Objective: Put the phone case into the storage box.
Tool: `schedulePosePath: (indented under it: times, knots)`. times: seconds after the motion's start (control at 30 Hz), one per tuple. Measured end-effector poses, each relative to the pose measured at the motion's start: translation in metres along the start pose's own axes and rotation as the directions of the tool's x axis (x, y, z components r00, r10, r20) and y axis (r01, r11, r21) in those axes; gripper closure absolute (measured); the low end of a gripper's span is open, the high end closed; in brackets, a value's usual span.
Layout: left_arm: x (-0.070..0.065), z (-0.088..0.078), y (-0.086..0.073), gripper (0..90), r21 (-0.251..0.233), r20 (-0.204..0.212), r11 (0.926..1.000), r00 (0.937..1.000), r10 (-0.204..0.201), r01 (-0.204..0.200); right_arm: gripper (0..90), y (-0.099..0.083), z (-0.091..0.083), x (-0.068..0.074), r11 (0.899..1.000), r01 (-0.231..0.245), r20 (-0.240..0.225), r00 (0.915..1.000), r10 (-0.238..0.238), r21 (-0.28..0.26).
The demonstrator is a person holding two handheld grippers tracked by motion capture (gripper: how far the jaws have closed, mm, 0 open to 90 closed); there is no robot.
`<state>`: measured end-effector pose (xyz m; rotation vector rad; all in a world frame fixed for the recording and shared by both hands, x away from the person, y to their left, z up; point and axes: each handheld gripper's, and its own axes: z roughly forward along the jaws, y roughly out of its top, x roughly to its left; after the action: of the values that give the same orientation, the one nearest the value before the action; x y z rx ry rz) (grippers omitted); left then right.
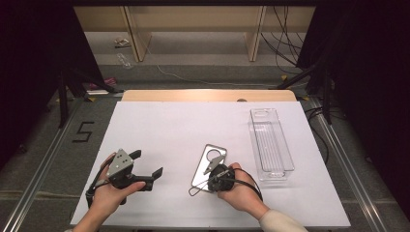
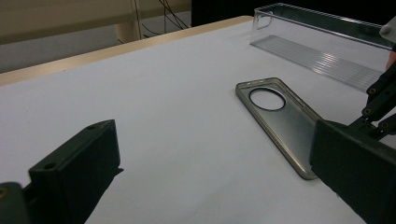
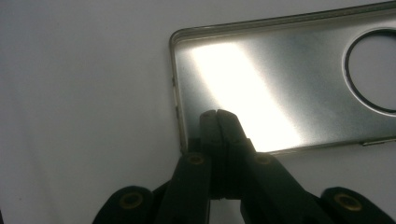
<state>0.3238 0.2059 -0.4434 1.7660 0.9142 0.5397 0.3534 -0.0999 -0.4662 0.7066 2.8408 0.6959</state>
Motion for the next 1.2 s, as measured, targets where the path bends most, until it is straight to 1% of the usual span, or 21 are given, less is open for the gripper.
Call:
schedulePosePath:
  times: [0.1,0.17,0.23,0.4,0.47,0.7,0.8,0.97,1.2]
  knots:
    - [0.000,0.000,0.000,1.5,0.000,-0.002,1.0000,1.0000,-0.001,0.001,90.0,-0.002,-0.001,-0.003,1.000,-0.001,0.003,1.0000,0.001,0.014]
    - [0.000,0.000,0.000,1.5,-0.001,-0.002,1.0000,1.0000,-0.001,0.001,90.0,-0.003,-0.002,-0.004,1.000,-0.009,0.008,0.9999,0.009,0.017]
    - [0.000,0.000,0.000,1.5,-0.001,-0.002,1.0000,1.0000,-0.001,0.001,90.0,-0.004,-0.002,-0.006,1.000,-0.004,0.006,1.0000,0.004,0.015]
    - [0.000,0.000,0.000,1.6,-0.002,-0.002,1.0000,1.0000,-0.001,0.001,90.0,-0.007,-0.005,-0.010,0.999,-0.015,0.016,0.9998,0.015,0.029]
    - [0.000,0.000,0.000,1.5,-0.001,-0.002,1.0000,1.0000,-0.001,0.001,90.0,-0.008,-0.005,-0.011,1.000,-0.017,0.016,0.9997,0.016,0.025]
    - [0.000,0.000,0.000,1.6,-0.001,-0.002,1.0000,1.0000,0.000,0.000,90.0,-0.008,-0.005,-0.012,1.000,-0.010,0.017,0.9998,0.009,0.028]
    - [0.000,0.000,0.000,1.5,-0.002,-0.003,1.0000,1.0000,0.000,0.000,90.0,-0.009,-0.005,-0.012,0.999,-0.020,0.020,0.9996,0.020,0.027]
    - [0.000,0.000,0.000,1.5,-0.002,-0.002,1.0000,1.0000,0.000,0.000,90.0,-0.009,-0.006,-0.013,0.999,-0.016,0.019,0.9997,0.015,0.028]
    - [0.000,0.000,0.000,1.6,0.000,-0.003,1.0000,1.0000,0.001,-0.001,90.0,-0.009,-0.006,-0.014,0.999,-0.025,0.019,0.9995,0.024,0.030]
